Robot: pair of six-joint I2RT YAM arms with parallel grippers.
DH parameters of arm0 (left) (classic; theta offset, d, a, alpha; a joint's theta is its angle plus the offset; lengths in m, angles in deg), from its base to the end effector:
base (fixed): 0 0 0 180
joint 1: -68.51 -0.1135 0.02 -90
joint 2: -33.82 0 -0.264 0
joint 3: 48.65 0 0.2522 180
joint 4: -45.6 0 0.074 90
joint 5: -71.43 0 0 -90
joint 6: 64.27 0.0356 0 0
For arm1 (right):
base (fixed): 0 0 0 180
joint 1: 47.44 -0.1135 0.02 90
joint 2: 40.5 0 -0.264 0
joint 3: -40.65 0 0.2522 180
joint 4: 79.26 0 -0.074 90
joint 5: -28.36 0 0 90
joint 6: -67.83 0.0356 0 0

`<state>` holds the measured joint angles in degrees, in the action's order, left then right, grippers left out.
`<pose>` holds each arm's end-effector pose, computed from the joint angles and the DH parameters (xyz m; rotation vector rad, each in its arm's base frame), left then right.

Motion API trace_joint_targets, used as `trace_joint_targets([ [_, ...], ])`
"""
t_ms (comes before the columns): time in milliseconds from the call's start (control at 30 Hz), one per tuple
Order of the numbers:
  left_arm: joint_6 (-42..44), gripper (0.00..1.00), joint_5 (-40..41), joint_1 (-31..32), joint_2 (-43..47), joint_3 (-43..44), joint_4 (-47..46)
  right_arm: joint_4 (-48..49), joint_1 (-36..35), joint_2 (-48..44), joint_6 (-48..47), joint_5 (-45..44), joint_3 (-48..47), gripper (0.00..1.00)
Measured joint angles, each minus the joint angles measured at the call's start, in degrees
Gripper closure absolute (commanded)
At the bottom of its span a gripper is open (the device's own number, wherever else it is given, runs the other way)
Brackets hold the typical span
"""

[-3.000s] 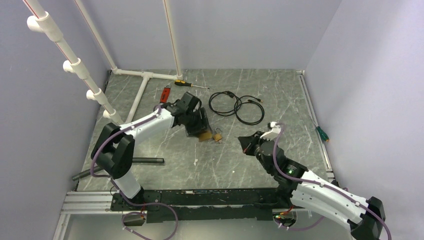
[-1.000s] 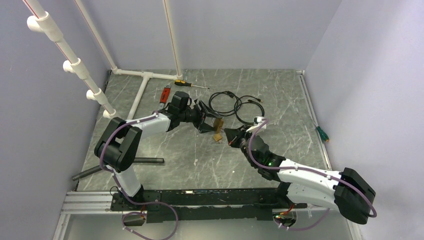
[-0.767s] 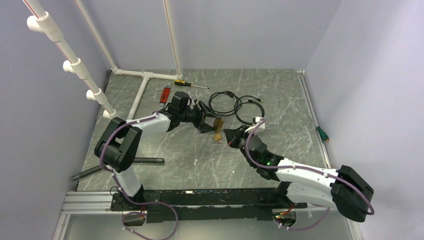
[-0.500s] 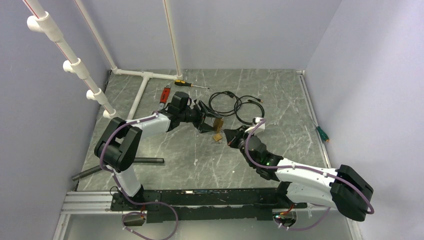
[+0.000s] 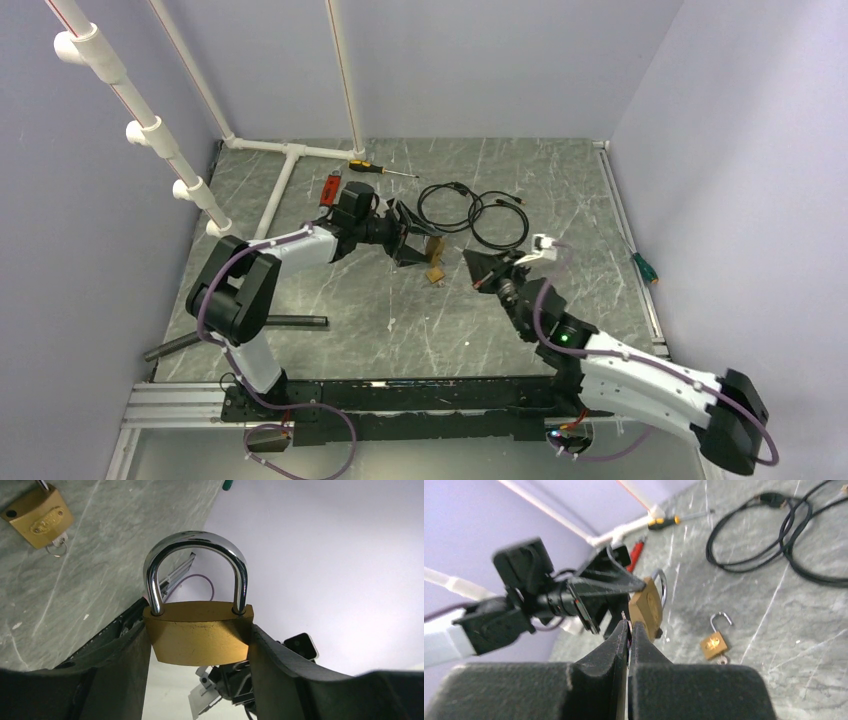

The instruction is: Unlock with the key

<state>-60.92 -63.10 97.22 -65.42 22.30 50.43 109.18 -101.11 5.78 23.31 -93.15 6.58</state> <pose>0.3105 -0.1985 0.2002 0.7214 -2.4403 1.6809 0.1265 0.1406 0.2441 0.3157 1.6708 0.8710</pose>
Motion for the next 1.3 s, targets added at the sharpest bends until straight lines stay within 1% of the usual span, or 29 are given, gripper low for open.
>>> trace_joint_targets([
  [100, -0.31, 1.00, -2.08, -0.55, 1.03, -0.28, -0.11, -3.58, 0.00, -8.76, -0.81, -1.95, 0.13, 1.00],
  [200, -0.98, 1.00, -4.42, -0.96, 2.29, -0.42, -0.72, -7.78, 0.00, -14.58, -1.25, -3.80, 0.13, 1.00],
  [333, -0.59, 1.00, -6.91, -0.98, 4.55, -0.28, 0.48, -12.52, 0.00, -18.38, -1.57, -4.90, 0.13, 1.00],
  [600, 1.97, 1.00, -9.92, -1.09, 6.54, 1.18, 3.67, -16.02, 0.00, -18.62, -2.16, -5.55, 0.39, 1.00],
  [1300, 5.29, 1.00, -11.98, -1.20, 6.54, 1.36, 5.75, -13.53, 0.00, -14.69, -3.30, -1.51, 0.42, 1.00],
])
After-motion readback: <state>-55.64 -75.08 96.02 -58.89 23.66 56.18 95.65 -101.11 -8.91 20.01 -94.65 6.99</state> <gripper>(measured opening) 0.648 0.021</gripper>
